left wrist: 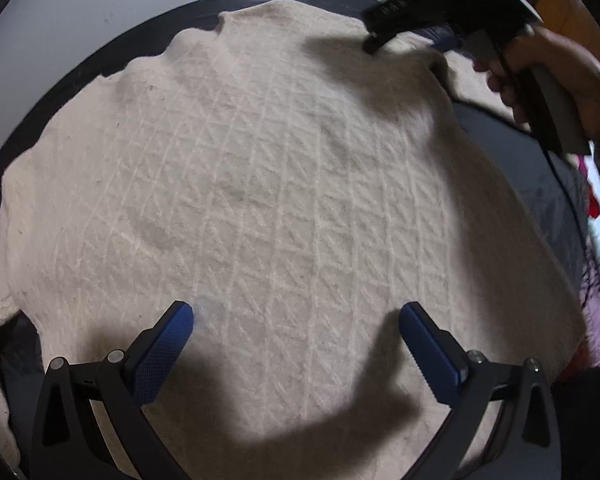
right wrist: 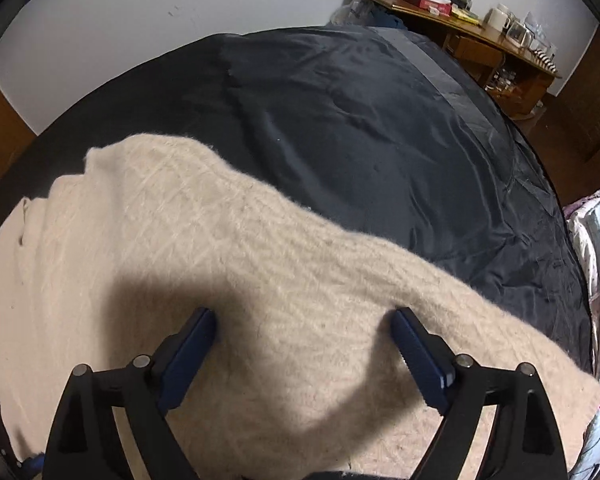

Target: Fold clothes

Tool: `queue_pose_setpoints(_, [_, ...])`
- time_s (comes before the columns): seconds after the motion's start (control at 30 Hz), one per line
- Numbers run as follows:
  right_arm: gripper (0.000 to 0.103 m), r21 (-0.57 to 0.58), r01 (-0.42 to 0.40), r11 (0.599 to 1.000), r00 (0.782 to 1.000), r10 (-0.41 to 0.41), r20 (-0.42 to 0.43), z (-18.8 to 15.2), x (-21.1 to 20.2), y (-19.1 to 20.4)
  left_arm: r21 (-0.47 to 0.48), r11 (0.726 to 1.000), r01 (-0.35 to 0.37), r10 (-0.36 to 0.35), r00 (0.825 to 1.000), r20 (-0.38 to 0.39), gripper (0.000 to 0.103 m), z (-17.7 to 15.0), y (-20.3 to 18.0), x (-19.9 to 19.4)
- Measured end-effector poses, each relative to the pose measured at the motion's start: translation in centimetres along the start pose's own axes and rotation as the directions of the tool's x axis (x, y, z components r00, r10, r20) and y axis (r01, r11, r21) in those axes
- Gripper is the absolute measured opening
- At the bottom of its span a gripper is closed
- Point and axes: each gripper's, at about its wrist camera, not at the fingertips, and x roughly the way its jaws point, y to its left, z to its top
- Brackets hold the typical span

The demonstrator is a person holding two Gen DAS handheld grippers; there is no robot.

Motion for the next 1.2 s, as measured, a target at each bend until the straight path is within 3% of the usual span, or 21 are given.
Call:
queue_pose_setpoints(0.1, [0.091,0.023,-0.005,1.000,1.000,0.005,0.025,-0.3,-1.5,0.5,-0.106,0.994,0.000,0.003,1.000,0.031,0.103,2.2,2.3,-0.2])
queue_pose_setpoints(0.17, [0.091,0.010,-0.072,0.997,0.996,0.072,0.059,-0.7,-2.7,1.5,-0.181,0.983,-0.004,0.014,0.998,0.056,0.103,3.7,4.1,-0.3])
queue_pose_setpoints(0.27, [0.091,-0.048,-0.141,0.989,0.988,0.143,0.050,-1.5,-2.6,3.9,-0.263,0.963,-0.058,0.076,0.995,0.057,0.103,2.7,10.6,-2.2])
queue_pose_setpoints(0.37, [0.093,-0.088,-0.107,0.990,0.994,0.108,0.009,-2.2,-0.5,5.8,-0.304,0.949,-0.088,0.106,0.993,0.044,0.103,2.9,15.7,-3.0])
queue_pose_setpoints(0.43, [0.094,-0.129,-0.065,0.990,0.997,0.069,0.026,-2.5,-0.4,6.7,-0.309,0.945,-0.109,0.122,0.992,0.024,0.103,1.7,18.0,-4.1])
queue_pose_setpoints(0.53, [0.094,-0.126,-0.051,0.991,0.998,0.053,0.016,-2.5,-0.6,7.3,-0.301,0.943,-0.139,0.147,0.989,0.007,0.103,2.0,18.6,-3.1])
queue_pose_setpoints(0.67, [0.094,-0.130,-0.048,0.990,0.997,0.055,0.054,-1.6,-2.0,8.6,-0.303,0.942,-0.140,0.161,0.986,0.046,0.103,3.7,19.7,-3.3])
queue_pose_setpoints(0.8, [0.094,-0.165,-0.047,0.985,0.995,0.060,0.077,-0.1,-2.2,10.5,-0.364,0.915,-0.172,0.214,0.974,0.080,0.103,5.7,22.6,-3.1])
queue_pose_setpoints(0.9, [0.094,-0.205,0.027,0.978,0.996,-0.010,0.085,0.9,-1.0,10.4,-0.418,0.884,-0.208,0.253,0.966,0.053,0.103,6.0,25.0,-2.4])
queue_pose_setpoints(0.97, [0.095,-0.184,0.042,0.982,0.996,-0.027,0.083,1.3,-0.2,9.7,-0.436,0.868,-0.239,0.279,0.960,0.030,0.103,5.6,26.2,-1.9])
queue_pose_setpoints(1.07, [0.100,-0.120,0.051,0.991,0.996,-0.042,0.072,2.3,-0.1,6.9,-0.406,0.878,-0.253,0.302,0.952,0.060,0.103,5.2,26.2,-1.9])
queue_pose_setpoints(1.13, [0.101,-0.095,0.071,0.993,0.995,-0.063,0.079,2.4,0.1,6.0,-0.399,0.875,-0.276,0.327,0.943,0.065,0.103,5.5,26.3,-1.7])
queue_pose_setpoints(1.2, [0.101,-0.075,0.040,0.996,0.997,-0.035,0.062,2.9,0.6,5.1,-0.431,0.864,-0.261,0.319,0.946,0.066,0.103,5.5,27.1,-1.5])
